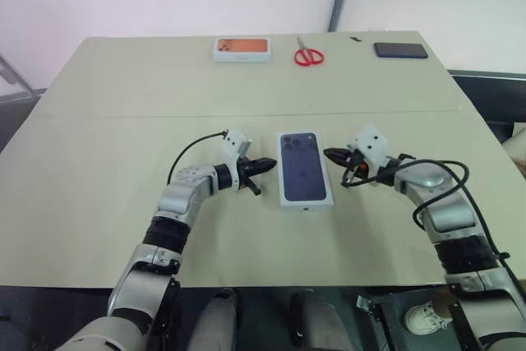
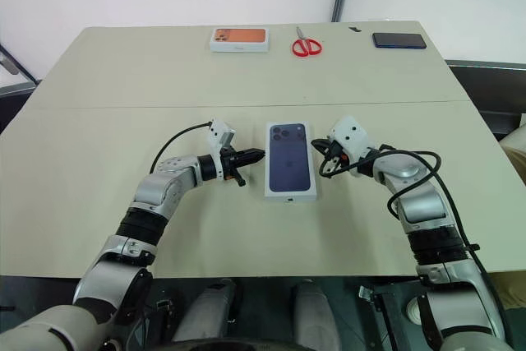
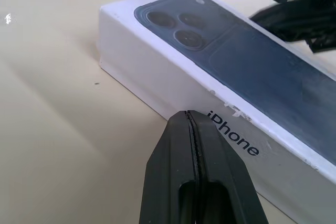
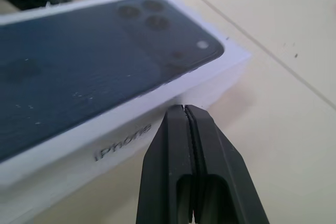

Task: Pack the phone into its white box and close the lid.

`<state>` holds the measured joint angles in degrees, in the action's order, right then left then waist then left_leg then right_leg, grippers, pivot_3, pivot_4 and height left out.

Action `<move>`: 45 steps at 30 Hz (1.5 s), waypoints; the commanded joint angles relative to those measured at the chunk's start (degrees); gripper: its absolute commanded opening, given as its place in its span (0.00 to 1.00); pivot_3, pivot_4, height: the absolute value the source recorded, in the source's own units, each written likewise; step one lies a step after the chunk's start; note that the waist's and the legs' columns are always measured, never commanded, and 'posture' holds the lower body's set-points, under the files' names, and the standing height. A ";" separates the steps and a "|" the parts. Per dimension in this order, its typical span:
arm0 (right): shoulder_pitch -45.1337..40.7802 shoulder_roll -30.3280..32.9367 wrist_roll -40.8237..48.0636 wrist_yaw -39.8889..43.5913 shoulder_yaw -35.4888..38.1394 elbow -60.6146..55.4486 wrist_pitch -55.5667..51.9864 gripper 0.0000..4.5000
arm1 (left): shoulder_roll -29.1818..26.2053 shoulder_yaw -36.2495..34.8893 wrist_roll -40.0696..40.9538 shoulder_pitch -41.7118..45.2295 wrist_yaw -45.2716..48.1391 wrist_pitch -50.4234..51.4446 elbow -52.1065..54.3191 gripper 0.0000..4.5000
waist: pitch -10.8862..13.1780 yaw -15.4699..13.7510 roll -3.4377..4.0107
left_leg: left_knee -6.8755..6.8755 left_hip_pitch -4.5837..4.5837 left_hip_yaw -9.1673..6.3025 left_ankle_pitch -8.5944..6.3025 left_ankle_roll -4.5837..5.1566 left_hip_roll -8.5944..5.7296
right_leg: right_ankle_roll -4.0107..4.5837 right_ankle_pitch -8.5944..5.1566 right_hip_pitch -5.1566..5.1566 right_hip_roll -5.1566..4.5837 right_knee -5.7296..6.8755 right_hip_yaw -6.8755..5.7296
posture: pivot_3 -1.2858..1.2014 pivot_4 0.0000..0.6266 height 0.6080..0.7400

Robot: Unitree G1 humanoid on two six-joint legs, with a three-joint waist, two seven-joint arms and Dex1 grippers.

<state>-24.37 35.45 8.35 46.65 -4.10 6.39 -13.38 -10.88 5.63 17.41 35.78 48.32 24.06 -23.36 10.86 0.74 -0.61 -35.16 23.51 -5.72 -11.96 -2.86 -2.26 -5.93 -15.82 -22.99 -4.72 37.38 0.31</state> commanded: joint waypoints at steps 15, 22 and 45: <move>-1.79 -0.56 -3.72 -0.64 -0.20 0.34 2.29 0.01 | -0.02 0.05 0.05 1.02 1.74 -1.81 2.66 0.00 | 0.00 0.05 0.00 | -0.01 -0.01 0.00 0.00 -0.01 0.00 | 0.00 0.00 0.00 0.01 0.01 0.00 | 0.52 0.24 1.00; -1.88 -0.26 -5.01 -0.69 -0.37 1.20 2.87 0.01 | -0.45 0.44 -1.05 0.05 1.64 -2.47 2.97 0.00 | 0.00 0.02 0.00 | -0.02 -0.01 0.01 0.01 -0.01 0.00 | 0.00 0.00 0.01 0.01 0.01 0.00 | 0.52 0.24 1.00; -6.13 -2.96 -2.72 -0.42 0.70 2.76 4.65 0.01 | 2.55 -3.13 0.61 7.06 0.23 -5.32 -2.21 0.00 | 0.00 -0.15 -0.02 | -0.11 -0.03 -0.05 0.01 -0.02 -0.04 | -0.01 0.01 0.13 -0.02 0.01 -0.07 | 0.52 0.24 1.00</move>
<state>-30.25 32.49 6.72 45.94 -2.81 10.59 -10.26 -8.96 1.23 18.81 42.09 47.68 20.58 -24.18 10.86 0.59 -0.63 -35.28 23.48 -5.76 -11.95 -2.89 -2.31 -5.95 -15.81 -22.85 -4.75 37.36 0.24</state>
